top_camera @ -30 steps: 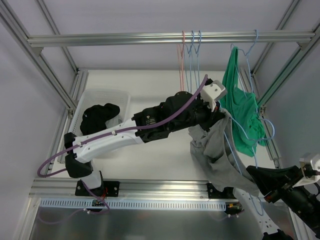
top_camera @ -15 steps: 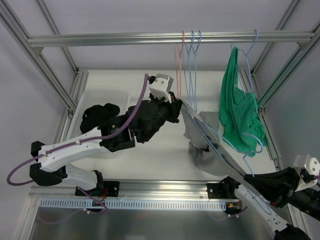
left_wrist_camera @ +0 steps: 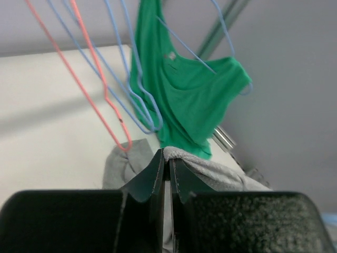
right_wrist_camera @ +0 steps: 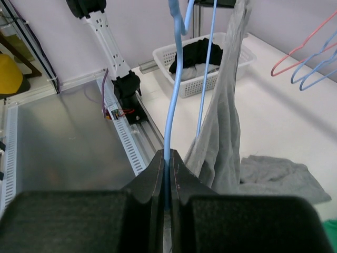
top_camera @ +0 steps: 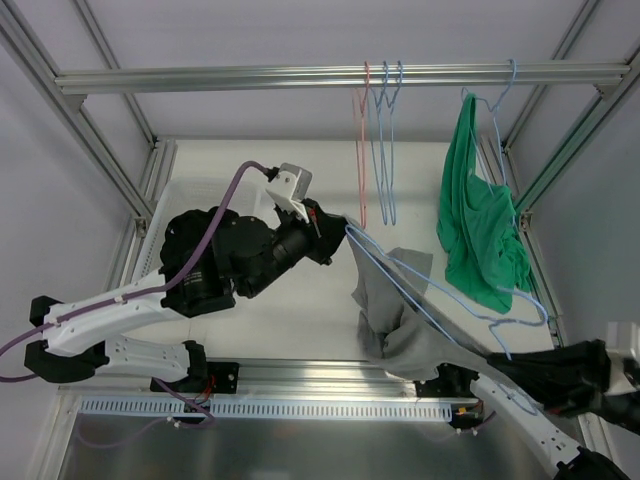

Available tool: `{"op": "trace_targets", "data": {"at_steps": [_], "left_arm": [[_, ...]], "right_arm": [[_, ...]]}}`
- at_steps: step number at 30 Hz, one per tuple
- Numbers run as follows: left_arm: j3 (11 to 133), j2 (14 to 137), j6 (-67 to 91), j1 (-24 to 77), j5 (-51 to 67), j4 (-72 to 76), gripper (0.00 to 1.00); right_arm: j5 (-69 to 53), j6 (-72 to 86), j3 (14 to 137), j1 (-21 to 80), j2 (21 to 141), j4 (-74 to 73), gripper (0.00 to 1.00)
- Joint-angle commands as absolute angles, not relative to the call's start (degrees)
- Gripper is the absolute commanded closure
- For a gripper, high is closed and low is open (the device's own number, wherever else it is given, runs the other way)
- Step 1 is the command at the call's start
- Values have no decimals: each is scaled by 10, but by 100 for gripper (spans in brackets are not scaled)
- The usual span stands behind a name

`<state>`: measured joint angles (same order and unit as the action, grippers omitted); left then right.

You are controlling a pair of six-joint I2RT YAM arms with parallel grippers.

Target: Remove the tank top from the hanger

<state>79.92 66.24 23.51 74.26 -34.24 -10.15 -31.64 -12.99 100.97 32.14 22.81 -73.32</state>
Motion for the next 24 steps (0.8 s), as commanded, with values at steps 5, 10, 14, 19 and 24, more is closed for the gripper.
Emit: {"op": "trace_targets", "data": {"at_steps": [5, 10, 14, 19, 24], "left_arm": [[644, 598, 243, 792, -92, 86, 100], [559, 610, 232, 828, -55, 177, 100], [533, 623, 246, 830, -62, 192, 100], [488, 622, 257, 830, -108, 193, 100], [477, 654, 256, 830, -53, 225, 100]], "right_arm": [[-307, -13, 784, 303, 196, -309, 100], [-294, 60, 687, 277, 216, -81, 100], [-226, 71, 614, 278, 213, 31, 100], [-100, 67, 501, 277, 138, 215, 100], [-133, 15, 396, 277, 116, 407, 100]]}}
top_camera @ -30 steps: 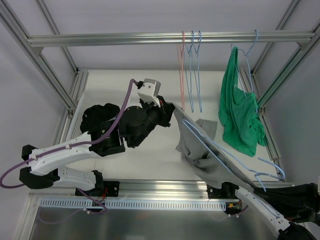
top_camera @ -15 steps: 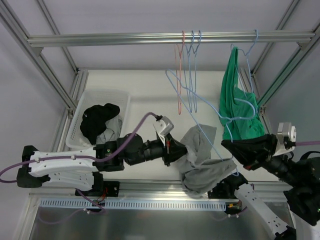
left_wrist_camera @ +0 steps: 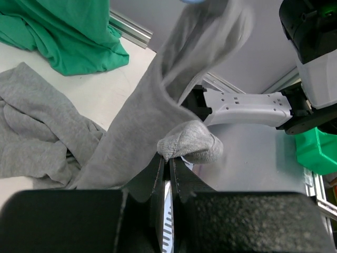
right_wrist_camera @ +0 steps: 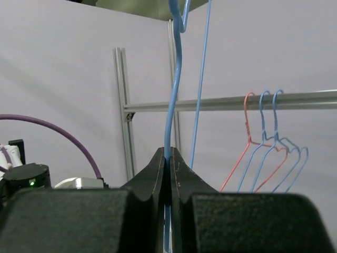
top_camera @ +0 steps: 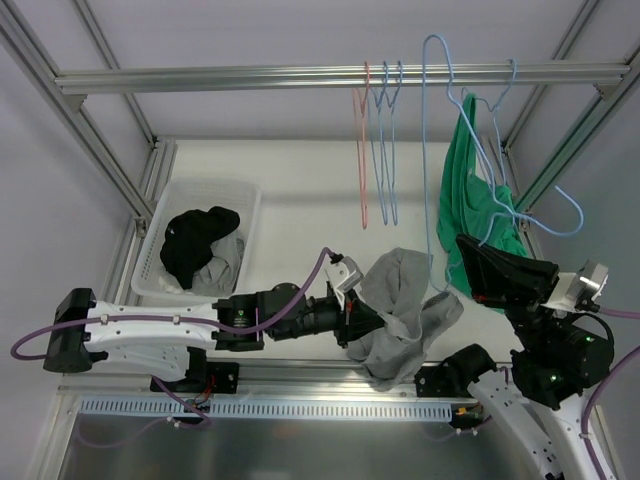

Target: Remove the tank top from the hanger

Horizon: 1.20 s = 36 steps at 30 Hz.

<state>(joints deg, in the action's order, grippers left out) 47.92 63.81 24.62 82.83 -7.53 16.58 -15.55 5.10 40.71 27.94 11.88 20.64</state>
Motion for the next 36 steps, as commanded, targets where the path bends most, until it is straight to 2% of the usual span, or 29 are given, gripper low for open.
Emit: {"op": "trace_targets", "data": {"at_steps": [1, 4, 6, 9, 10, 11, 12, 14, 16, 19, 20, 26, 27, 29, 36], "left_arm": [[476, 659, 258, 831, -61, 224, 100], [461, 678, 290, 832, -110, 200, 100], [447, 683, 317, 832, -191, 174, 100], [432, 677, 387, 832, -310, 93, 100], [430, 674, 424, 832, -338, 39, 100], [426, 673, 435, 831, -371, 20, 100], [424, 667, 433, 831, -374, 8, 100], [413, 661, 422, 831, -372, 3, 100], [408, 653, 408, 831, -365, 3, 89], [396, 641, 399, 831, -367, 3, 81], [392, 637, 402, 831, -371, -12, 70], [399, 569, 408, 822, -396, -81, 26], [402, 561, 398, 821, -398, -98, 7], [408, 536, 389, 819, -398, -114, 1], [400, 504, 352, 819, -345, -133, 1]], "right_arm": [[-123, -6, 403, 276, 113, 381, 100], [-63, -93, 433, 276, 110, 316, 100], [-40, -135, 463, 275, 112, 255, 100], [19, -121, 560, 274, 122, 70, 100], [20, -127, 595, 274, 131, -67, 100], [32, -126, 663, 274, 152, -139, 100], [43, -120, 694, 275, 162, -263, 100], [78, -99, 753, 275, 181, -362, 100], [83, -82, 766, 274, 198, -459, 100], [70, -64, 764, 274, 220, -524, 100], [54, -52, 761, 275, 226, -532, 100], [53, -46, 765, 274, 311, -512, 100], [57, -48, 774, 275, 326, -498, 100], [79, -58, 811, 275, 383, -491, 100], [81, -93, 967, 274, 583, -473, 100]]}}
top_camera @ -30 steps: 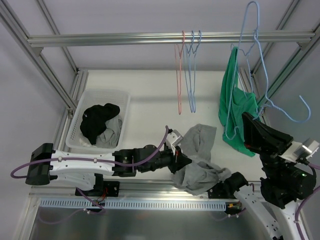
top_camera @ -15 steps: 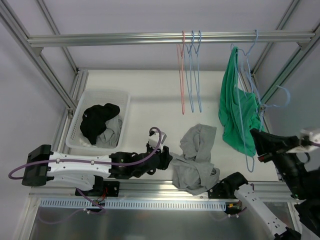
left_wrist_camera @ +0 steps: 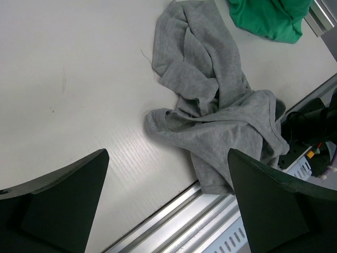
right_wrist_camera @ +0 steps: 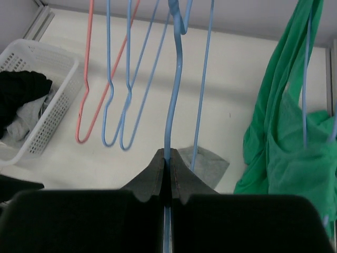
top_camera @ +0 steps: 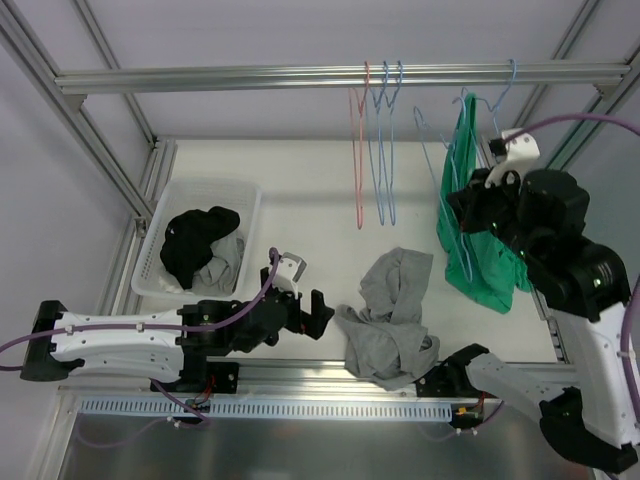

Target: Remove the tank top from the hanger

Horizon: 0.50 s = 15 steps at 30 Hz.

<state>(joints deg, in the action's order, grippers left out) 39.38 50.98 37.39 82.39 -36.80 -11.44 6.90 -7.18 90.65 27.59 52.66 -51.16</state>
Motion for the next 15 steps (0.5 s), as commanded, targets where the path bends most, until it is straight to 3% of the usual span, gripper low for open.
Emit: {"op": "trace_targets", "data": {"at_steps": [1, 9, 15], "left_arm": [[394, 504, 352, 819, -339, -134, 1], [370, 503, 378, 819, -316, -140, 1], [357, 489, 387, 819, -310, -140, 1]], "right_arm": [[76, -94, 984, 273, 602, -473, 100], [50, -105, 1138, 266, 773, -468, 100], [60, -105, 1157, 265, 821, -449, 100]]}}
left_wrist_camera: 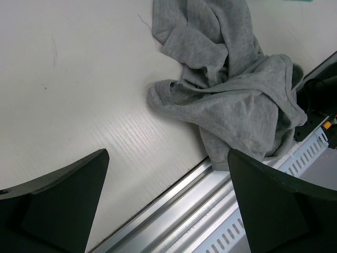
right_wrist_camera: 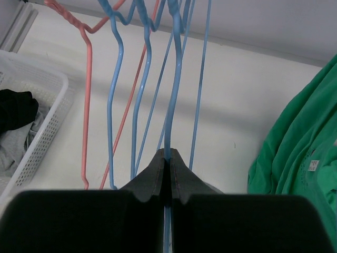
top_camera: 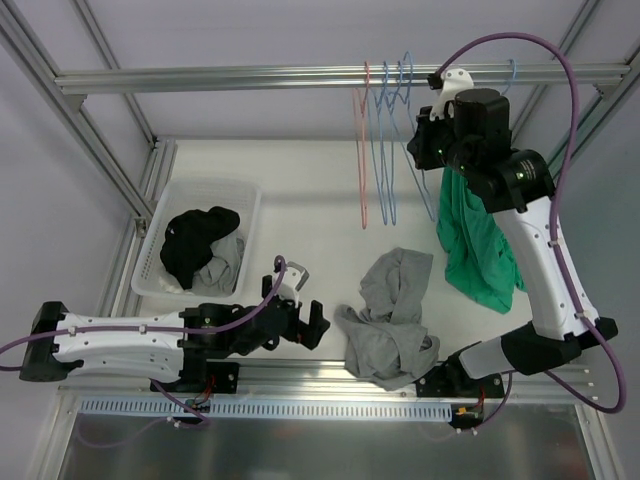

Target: Remove the tank top from the hanger

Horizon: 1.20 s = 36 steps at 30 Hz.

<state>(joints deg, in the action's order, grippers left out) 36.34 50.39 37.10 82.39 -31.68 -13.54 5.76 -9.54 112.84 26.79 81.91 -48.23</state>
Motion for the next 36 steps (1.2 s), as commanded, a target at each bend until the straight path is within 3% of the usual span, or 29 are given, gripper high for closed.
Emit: {"op": "trace_targets", "data": {"at_steps": [1, 13, 15, 16, 17, 23, 31, 36], "left_arm": [[353, 486, 387, 819, -308, -140, 1], [449, 583, 339, 824, -251, -130, 1], [483, 622, 314, 826, -222, -104, 1], [492, 649, 302, 827, -208, -92, 1], [503, 663, 288, 827, -195, -67, 1], [590, 809, 259, 828, -132, -31, 1], [727, 1055, 238, 828, -143, -58, 1], [788, 1147, 243, 829, -147, -95, 1]], "right_arm": [[63, -101, 1155, 265, 829, -451, 100], [60, -70, 1013, 264, 759, -411, 97], [53, -66, 1009, 264, 745, -415, 45], [52, -64, 1006, 264, 737, -417, 6], [53, -64, 1004, 264, 727, -423, 1], [68, -82, 933, 264, 594, -454, 0], [41, -106, 868, 264, 395, -562, 0], [6, -107, 867, 263, 321, -610, 0]]}}
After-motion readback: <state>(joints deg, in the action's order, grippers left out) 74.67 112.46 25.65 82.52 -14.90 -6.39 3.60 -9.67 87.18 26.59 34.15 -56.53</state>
